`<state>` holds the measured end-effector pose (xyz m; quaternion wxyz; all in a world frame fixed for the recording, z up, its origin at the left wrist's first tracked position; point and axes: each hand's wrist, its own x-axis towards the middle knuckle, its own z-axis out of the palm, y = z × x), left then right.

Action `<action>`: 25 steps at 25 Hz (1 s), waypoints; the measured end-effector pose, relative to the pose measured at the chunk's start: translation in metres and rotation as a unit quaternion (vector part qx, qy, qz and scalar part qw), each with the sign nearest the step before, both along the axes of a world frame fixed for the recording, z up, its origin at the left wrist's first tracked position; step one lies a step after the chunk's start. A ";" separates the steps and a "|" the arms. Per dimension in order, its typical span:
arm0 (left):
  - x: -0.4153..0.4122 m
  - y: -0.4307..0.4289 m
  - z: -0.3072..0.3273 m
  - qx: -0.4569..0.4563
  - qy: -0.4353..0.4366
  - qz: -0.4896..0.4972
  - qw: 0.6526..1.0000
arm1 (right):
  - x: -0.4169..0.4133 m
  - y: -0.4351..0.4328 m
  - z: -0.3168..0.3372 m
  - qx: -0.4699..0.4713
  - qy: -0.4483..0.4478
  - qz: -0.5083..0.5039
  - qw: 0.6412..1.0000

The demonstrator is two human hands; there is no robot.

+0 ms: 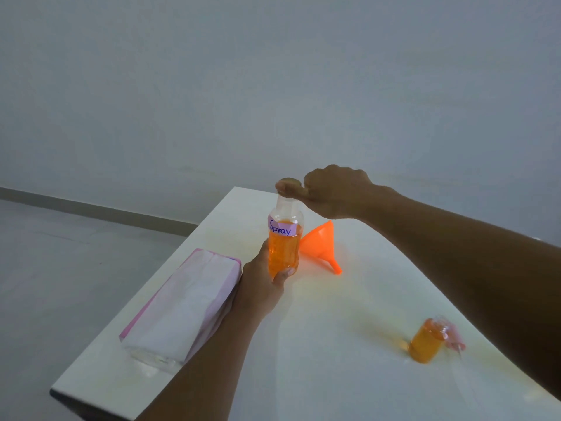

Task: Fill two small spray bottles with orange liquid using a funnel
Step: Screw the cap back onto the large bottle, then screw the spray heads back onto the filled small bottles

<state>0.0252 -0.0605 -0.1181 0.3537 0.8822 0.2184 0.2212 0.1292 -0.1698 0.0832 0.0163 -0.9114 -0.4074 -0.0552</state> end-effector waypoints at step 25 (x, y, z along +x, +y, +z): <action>-0.031 -0.250 0.017 -0.129 -0.010 -0.127 0.983 | -0.024 -0.277 -0.152 0.237 0.239 -0.285 0.898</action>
